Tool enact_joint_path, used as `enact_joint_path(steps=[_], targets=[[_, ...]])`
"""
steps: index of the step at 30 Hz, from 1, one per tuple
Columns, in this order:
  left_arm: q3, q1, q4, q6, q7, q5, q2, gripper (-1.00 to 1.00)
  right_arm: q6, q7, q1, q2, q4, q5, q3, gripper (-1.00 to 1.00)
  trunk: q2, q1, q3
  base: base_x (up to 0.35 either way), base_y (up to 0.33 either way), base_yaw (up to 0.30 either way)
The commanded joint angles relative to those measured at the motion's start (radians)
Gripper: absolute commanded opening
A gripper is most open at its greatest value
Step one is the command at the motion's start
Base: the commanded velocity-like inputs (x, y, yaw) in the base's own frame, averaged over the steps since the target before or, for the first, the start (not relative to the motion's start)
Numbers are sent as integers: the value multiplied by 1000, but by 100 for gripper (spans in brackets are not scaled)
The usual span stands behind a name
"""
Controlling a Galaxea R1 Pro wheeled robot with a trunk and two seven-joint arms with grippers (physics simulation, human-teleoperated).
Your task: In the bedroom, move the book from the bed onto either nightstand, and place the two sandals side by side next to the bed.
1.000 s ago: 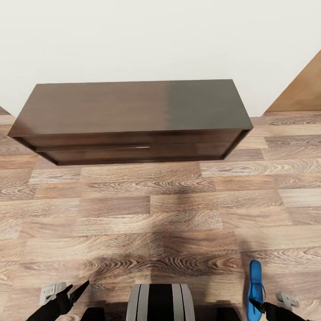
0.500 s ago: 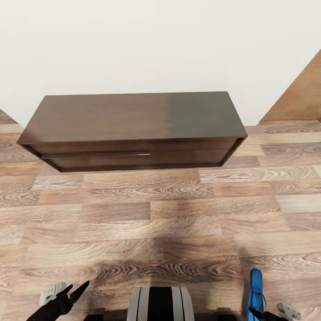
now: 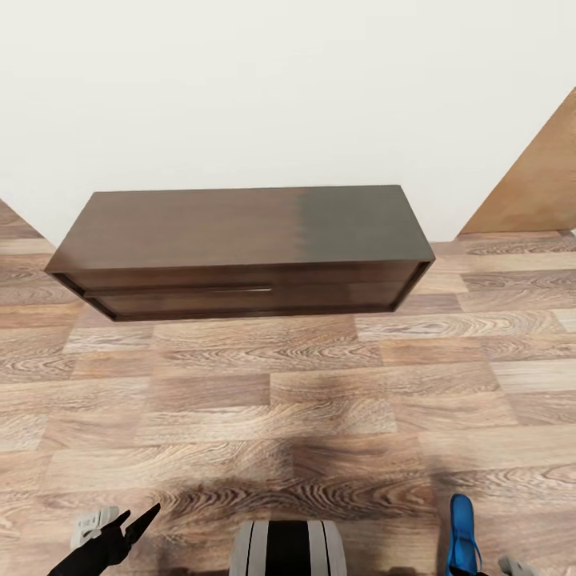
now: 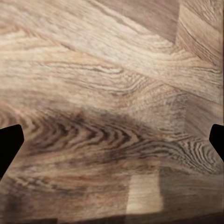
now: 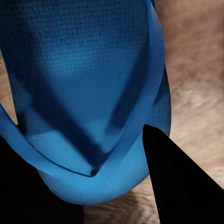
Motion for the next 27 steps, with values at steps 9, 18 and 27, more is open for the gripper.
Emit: enact_joint_path(steps=[9, 18, 27], targets=[[0, 0, -1, 10, -2, 10, 0, 100, 12, 71, 0, 1, 0, 4, -3, -100, 2, -4, 34, 0, 0, 0], [0, 0, -1, 10, -2, 10, 0, 100, -15, 62, 0, 1, 0, 2, -7, -100, 4, -8, 69, 0, 0, 0], [-2, 0, -1, 10, -2, 10, -1, 100, -126, 61, 0, 0, 4, 1, -11, -100, 6, -12, 104, 0, 0, 0]])
